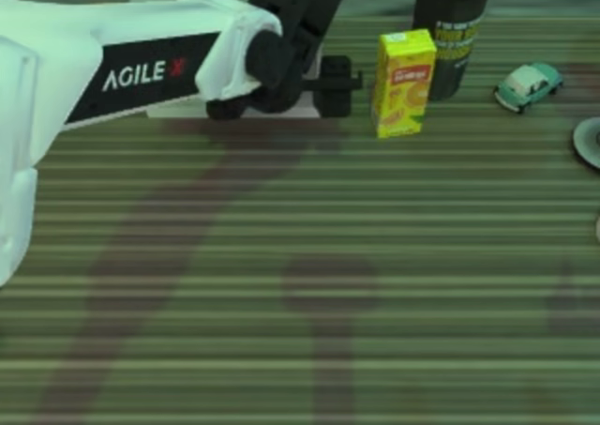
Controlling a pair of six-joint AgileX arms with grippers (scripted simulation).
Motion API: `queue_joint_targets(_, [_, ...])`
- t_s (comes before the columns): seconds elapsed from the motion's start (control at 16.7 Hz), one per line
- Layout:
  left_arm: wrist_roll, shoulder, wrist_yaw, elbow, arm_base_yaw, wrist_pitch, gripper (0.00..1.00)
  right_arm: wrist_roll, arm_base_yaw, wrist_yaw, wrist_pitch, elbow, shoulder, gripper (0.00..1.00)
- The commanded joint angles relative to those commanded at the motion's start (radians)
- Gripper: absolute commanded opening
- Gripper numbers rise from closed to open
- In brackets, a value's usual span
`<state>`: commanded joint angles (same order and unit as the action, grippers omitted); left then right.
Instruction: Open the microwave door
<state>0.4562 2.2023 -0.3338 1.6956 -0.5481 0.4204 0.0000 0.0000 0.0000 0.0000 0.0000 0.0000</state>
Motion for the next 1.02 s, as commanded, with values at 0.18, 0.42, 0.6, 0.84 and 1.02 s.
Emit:
queue_joint_targets(0.18, [0.0,0.0,0.0,0.0,0.0,0.0,0.25,0.0,0.0,0.0,0.0,0.0,0.0,1.0])
queue_joint_targets(0.42, [0.0,0.0,0.0,0.0,0.0,0.0,0.0,0.0,0.0,0.0,0.0,0.0,0.0,1.0])
queue_joint_targets(0.6, [0.0,0.0,0.0,0.0,0.0,0.0,0.0,0.0,0.0,0.0,0.0,0.0,0.0,1.0])
queue_joint_targets(0.84, [0.0,0.0,0.0,0.0,0.0,0.0,0.0,0.0,0.0,0.0,0.0,0.0,0.0,1.0])
queue_joint_targets(1.02, [0.006,-0.035,0.009,-0.066,-0.035,0.003,0.0,0.0,0.0,0.0,0.0,0.0,0.0,1.0])
